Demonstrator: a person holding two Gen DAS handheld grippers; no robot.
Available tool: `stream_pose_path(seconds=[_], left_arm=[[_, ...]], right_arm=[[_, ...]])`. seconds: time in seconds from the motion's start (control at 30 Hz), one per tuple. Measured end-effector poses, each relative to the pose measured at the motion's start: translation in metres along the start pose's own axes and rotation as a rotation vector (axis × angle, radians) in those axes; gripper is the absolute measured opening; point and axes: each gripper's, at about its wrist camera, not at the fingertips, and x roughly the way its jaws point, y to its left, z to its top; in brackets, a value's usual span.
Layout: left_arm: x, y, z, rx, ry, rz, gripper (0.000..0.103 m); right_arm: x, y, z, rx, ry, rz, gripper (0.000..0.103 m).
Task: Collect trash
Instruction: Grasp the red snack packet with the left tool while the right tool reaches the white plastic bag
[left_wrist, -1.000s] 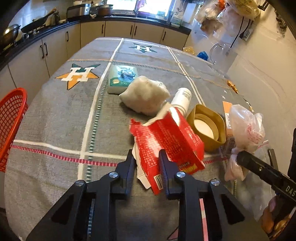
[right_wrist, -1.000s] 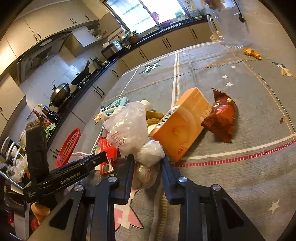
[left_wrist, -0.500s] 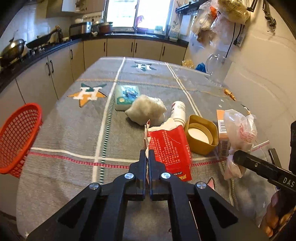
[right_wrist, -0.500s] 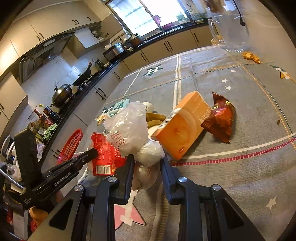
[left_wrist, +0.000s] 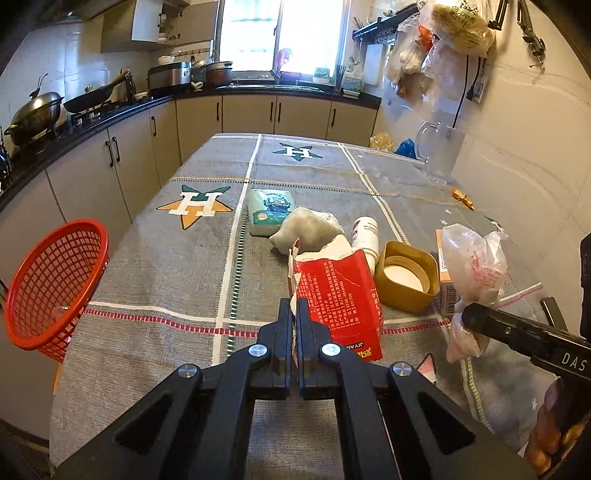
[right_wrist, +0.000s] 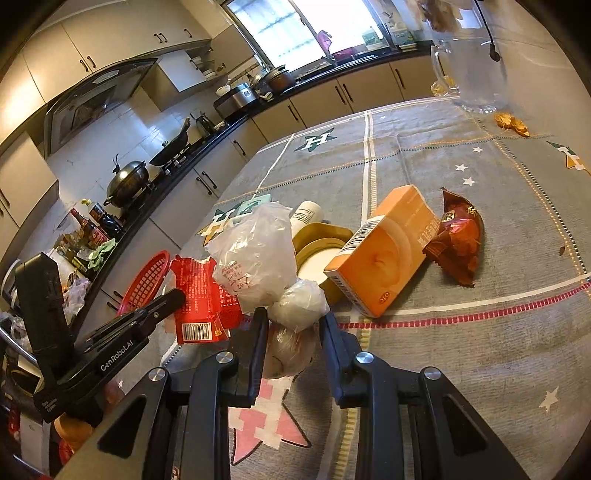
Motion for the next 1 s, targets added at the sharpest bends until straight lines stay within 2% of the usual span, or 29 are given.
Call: stream_pose_path(seconds=[0.57,1.0], left_arm=[[-0.007,-0.016,-0.001,0.028,-0.010,-0.014,0.002],[-0.041,-0.041,0.011,0.085,-0.087,-0.028,0.002]], right_arm=[[-0.002,-0.006,0.001,0.010,-0.009,0.002,0.030],[-0.032,-0.003,0.005,0.001,-0.070,0.005,0.031]])
